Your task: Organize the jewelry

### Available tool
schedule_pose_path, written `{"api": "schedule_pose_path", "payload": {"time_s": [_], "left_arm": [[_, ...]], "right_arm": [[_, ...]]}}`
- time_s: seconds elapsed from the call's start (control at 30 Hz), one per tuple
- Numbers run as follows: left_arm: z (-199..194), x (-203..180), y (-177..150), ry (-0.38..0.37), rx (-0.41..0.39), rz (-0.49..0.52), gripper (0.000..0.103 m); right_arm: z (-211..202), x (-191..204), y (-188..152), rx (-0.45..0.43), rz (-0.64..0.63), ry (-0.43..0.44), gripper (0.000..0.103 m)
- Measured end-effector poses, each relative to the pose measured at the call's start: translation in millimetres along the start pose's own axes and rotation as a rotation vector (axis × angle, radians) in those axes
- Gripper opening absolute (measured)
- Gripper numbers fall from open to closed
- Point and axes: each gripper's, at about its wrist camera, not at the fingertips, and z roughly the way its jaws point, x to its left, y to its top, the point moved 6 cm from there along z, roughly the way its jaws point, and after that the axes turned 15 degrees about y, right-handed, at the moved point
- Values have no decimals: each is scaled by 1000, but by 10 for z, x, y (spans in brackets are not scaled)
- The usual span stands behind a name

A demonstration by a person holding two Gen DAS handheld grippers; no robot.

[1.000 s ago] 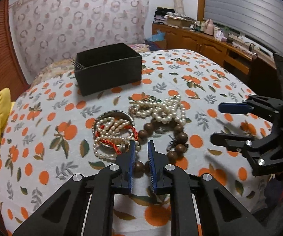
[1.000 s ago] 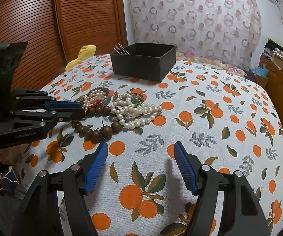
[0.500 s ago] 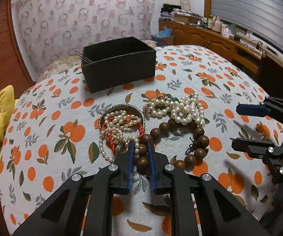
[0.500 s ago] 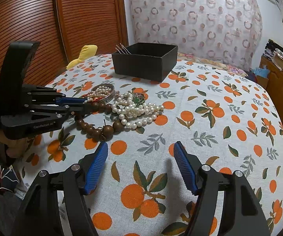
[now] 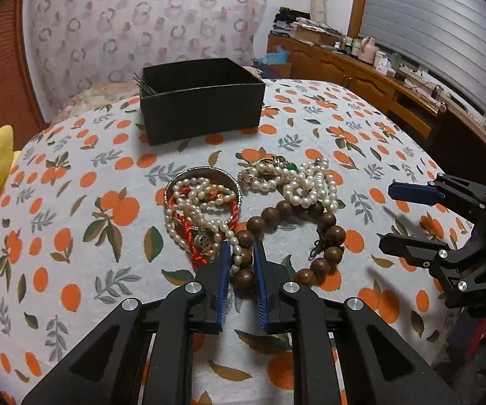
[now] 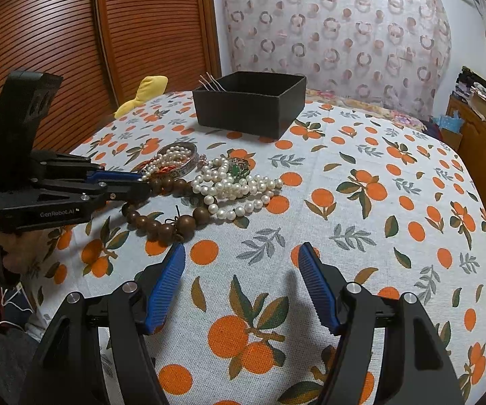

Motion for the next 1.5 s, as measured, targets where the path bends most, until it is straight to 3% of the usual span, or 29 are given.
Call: {"api": "schedule_pose_path", "payload": {"time_s": [0.33,0.47,0.9,1.5], "left_arm": [[-21,49,51,-62,-3,-50,12],[-20,83,67,-60,-11,-64,4],[-506,364,354,-48,-155,-148,4],[-1097,689,752,-13,-307,-175,4]], "right_arm": [[-6,1,1,0,0,0,72],[-2,1,3,0,0,0,72],[26,47,16,13,-18,-21,72],[360,553,368,38,-96,119,61]]}}
